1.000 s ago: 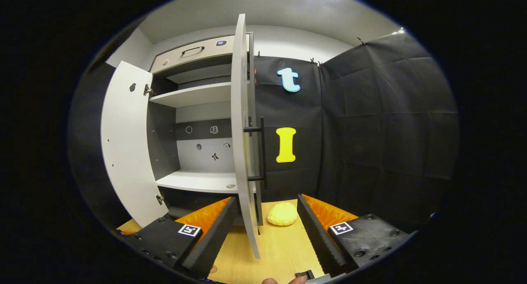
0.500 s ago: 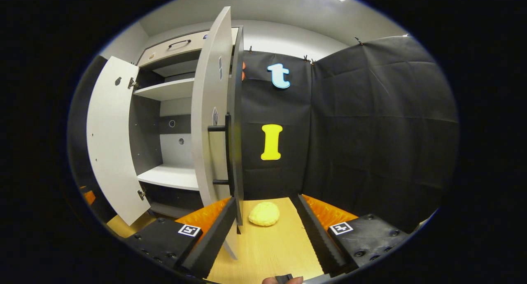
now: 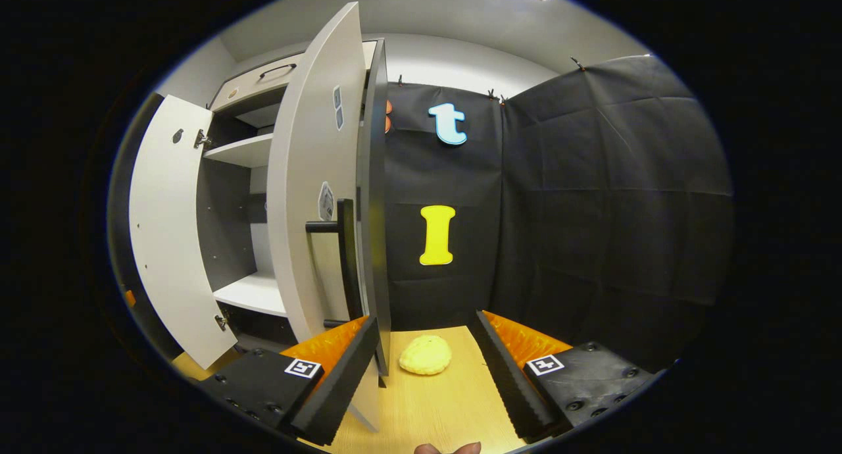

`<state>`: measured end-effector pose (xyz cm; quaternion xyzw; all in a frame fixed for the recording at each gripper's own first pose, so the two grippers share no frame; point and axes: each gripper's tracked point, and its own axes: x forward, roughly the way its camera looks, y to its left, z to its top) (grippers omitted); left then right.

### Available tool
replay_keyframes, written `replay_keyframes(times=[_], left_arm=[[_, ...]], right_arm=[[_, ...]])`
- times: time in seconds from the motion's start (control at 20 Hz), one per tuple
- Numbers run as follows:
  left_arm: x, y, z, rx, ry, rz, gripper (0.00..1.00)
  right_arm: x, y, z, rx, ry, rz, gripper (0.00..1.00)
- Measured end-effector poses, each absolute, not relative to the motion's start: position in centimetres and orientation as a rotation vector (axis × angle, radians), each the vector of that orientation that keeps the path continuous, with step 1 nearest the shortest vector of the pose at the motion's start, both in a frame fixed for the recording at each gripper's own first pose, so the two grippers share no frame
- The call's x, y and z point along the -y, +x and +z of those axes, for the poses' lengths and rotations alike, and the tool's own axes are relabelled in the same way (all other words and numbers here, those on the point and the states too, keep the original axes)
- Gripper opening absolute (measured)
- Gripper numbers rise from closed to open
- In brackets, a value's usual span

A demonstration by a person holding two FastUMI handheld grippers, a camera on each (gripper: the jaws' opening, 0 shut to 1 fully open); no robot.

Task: Grasp the bottle in the cabinet with the left hand and place it on the coaster, then close the right door with the right hand and the left door with the left hand.

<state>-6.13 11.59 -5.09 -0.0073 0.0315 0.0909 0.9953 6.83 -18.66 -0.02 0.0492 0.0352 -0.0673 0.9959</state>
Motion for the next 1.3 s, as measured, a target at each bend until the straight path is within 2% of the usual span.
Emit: replay_keyframes(times=[0.5,0.9,1.3], left_arm=[[-13.5,-7.6,-4.8,-0.054,0.031,0.195,0.95],[-15.5,-7.8,-5.1,-0.053,0.010,0.215,0.95],[-15.8,-7.1,-5.1,-0.051,0.026,0.206,0.95]], right_arm=[[16.6,7.6,0.5,-0.045,0.112,-0.087,0.95],[9.0,7.8,0.6,-0.044,0.132,0.035,0.95],[2.3,10.1,0.6,-0.036,0.156,0.108,0.95]])
